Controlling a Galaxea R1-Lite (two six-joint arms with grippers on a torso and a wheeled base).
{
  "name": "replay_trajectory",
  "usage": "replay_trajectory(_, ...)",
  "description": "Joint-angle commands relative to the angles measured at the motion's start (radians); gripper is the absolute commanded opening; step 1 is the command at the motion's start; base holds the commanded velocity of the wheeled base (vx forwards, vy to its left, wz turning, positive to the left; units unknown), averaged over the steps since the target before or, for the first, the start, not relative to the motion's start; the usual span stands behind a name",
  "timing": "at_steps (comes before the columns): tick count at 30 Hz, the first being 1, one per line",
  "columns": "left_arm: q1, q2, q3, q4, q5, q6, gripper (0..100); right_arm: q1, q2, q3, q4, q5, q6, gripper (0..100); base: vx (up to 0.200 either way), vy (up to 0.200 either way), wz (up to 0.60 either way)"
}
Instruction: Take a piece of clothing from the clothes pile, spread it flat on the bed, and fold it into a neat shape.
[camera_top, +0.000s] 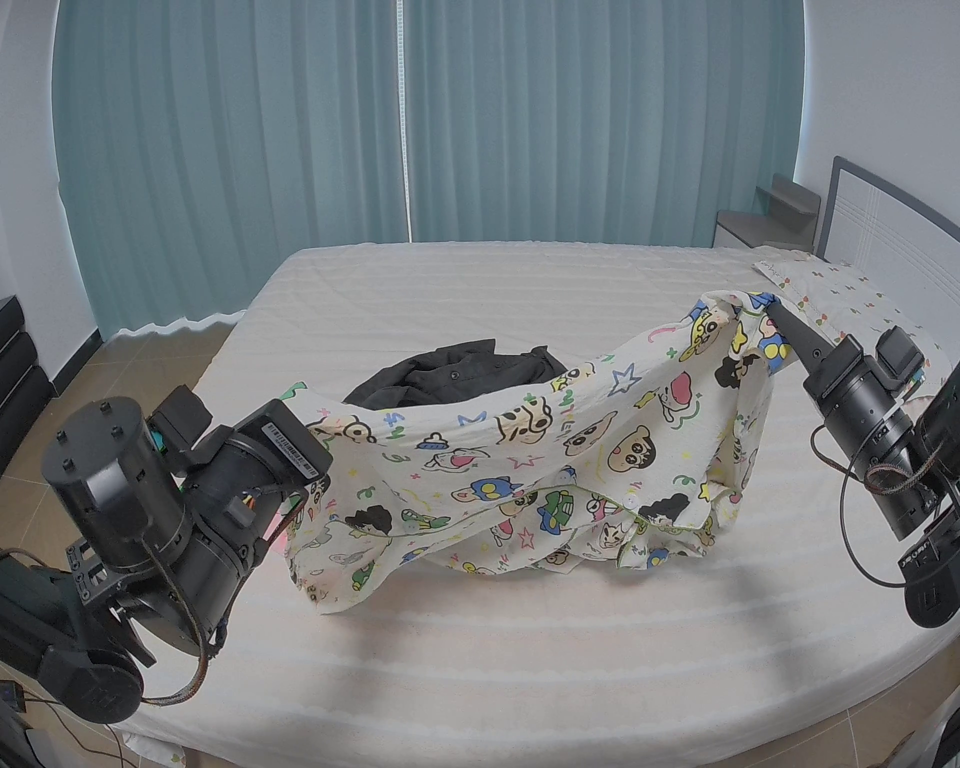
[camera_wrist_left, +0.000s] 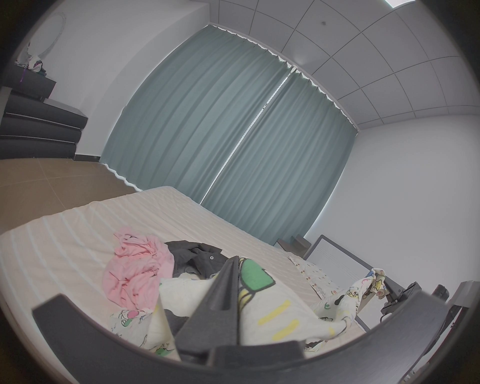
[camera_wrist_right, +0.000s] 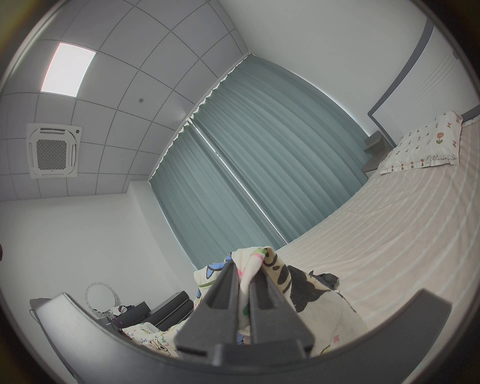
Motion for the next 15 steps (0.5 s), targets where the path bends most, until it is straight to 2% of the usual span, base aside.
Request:
replay_trajectory(1, 0.0, 0.006, -0.001, -0.001, -0.001, -0.012, 0, -0.006, -0.006, 0.002, -0.017, 0.002, -0.001, 0, 0.0, -0.2, 0.0)
replay_trajectory(15, 0.0, 0.007, -0.003, -0.001, -0.002, -0.033, 0, -0.058, -0.003, 0.005, -0.017, 0.007, -0.002, 0, 0.0, -0.2, 0.0)
